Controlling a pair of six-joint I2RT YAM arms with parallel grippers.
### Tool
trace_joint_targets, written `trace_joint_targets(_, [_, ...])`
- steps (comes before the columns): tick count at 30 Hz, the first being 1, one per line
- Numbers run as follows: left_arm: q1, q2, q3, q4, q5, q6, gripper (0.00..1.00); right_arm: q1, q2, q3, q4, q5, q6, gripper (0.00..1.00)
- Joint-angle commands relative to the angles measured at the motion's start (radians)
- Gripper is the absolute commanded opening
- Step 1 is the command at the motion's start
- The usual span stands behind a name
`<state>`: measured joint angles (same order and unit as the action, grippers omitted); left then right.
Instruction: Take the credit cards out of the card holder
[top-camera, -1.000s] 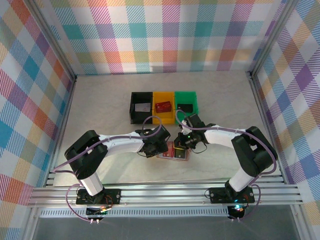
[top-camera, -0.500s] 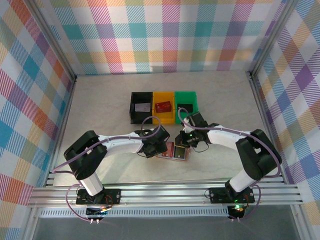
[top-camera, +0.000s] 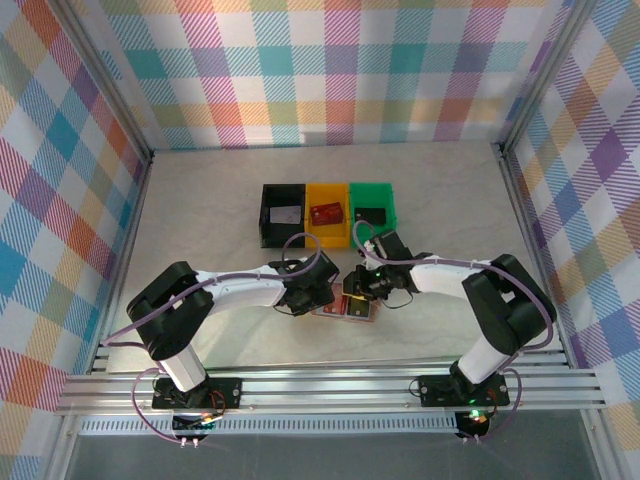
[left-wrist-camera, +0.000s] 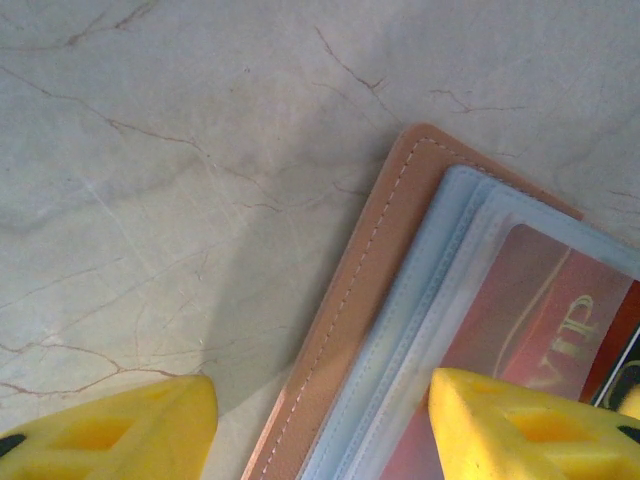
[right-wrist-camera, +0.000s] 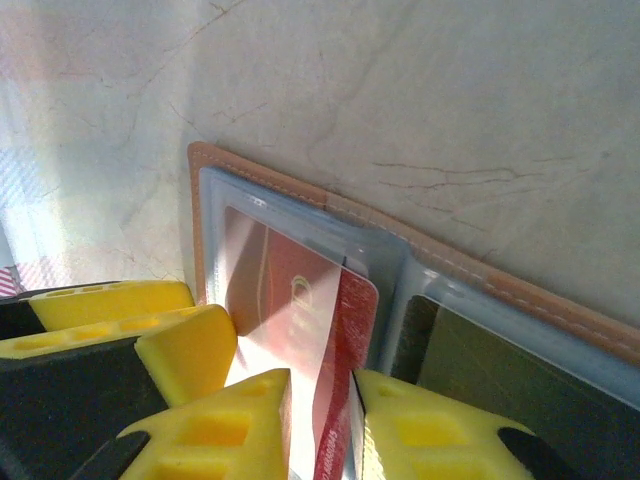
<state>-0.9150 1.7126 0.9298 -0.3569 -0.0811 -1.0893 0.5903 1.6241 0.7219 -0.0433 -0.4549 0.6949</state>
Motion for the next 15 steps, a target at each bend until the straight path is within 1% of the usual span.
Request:
trace_joint_targets(1, [-0.034,0.119,-0.069,0.143,0.121,-0.038,0.60,0.008,0.022,-0.007,0.018,0.017,0.020,0.22])
trace_joint_targets(3, [-0.035,0.119,-0.072,0.147,0.122,-0.038,0.60,0.009,0.021,-0.005,0.000,0.052,0.023,0.22])
trace_joint_targets(8, [-0.036,0.120,-0.082,0.162,0.124,-0.040,0.60,0.013,0.036,-0.004,0.004,0.078,0.032,0.21])
trace_joint_targets(11, [-0.038,0.120,-0.085,0.168,0.127,-0.043,0.60,0.013,-0.003,-0.035,0.009,0.150,0.046,0.21])
trace_joint_targets(13, [-0.039,0.117,-0.088,0.168,0.126,-0.043,0.60,0.014,-0.009,-0.039,0.016,0.151,0.045,0.22])
trace_joint_targets(15, [-0.040,0.118,-0.091,0.173,0.127,-0.043,0.60,0.013,0.014,-0.029,0.027,0.122,0.047,0.22])
